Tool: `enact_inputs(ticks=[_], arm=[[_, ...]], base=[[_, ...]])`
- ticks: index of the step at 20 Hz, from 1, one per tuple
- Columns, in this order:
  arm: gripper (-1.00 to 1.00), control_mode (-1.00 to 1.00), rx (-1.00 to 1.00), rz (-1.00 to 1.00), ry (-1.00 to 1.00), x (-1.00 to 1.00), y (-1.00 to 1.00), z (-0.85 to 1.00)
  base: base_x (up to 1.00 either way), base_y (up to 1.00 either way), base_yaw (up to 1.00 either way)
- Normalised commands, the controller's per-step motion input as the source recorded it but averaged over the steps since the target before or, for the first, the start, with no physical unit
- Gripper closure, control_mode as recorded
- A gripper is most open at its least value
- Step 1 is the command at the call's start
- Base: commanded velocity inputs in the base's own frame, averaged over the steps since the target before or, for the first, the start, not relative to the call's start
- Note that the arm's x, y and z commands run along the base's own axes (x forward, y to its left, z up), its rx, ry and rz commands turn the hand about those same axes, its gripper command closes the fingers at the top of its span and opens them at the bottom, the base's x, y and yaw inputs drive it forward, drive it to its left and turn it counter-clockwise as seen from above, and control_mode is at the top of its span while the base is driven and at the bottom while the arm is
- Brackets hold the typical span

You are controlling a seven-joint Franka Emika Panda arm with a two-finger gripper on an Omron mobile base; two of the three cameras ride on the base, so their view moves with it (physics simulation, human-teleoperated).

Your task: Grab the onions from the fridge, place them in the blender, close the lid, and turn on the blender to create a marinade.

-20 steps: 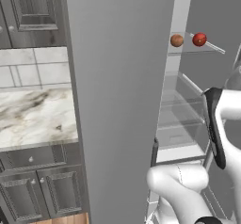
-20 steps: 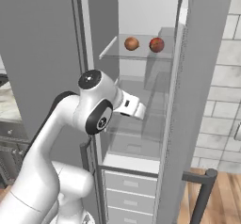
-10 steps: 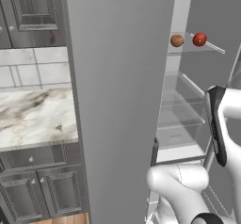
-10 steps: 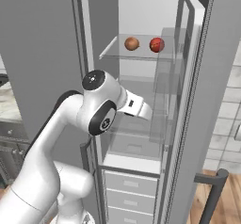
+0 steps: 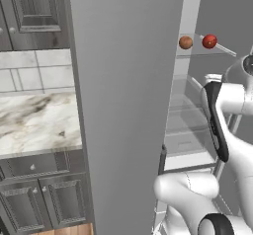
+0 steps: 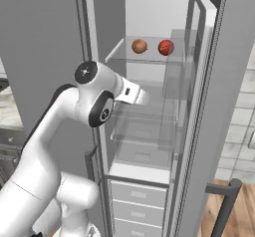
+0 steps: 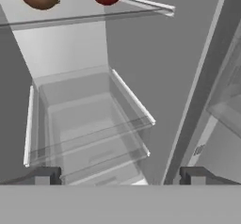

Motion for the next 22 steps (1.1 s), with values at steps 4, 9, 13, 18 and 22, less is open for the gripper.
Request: enact_inputs(ticks=[4,9,13,18,22], arm=[[-1.00,-1.00,0.04,0.00,-0.09,0.80,0.02,0.64],[-1.00,-1.00,0.01,0.00,-0.09,0.53,-0.02,0.63],[-1.00,-1.00,0.00,-0.04,-0.01,0.38,-0.09,0.46],[-1.00,-1.00,0.00,-0.05,0.00,0.32,-0.28,0.32],[-1.00,-1.00,0.03,-0.03,0.00,0.31,-0.32,0.16]], base=[[0.00,0.00,0.00],[0.00,0.00,0.00],[0.00,0.00,0.00],[0.00,0.00,0.00],[0.00,0.00,0.00]])
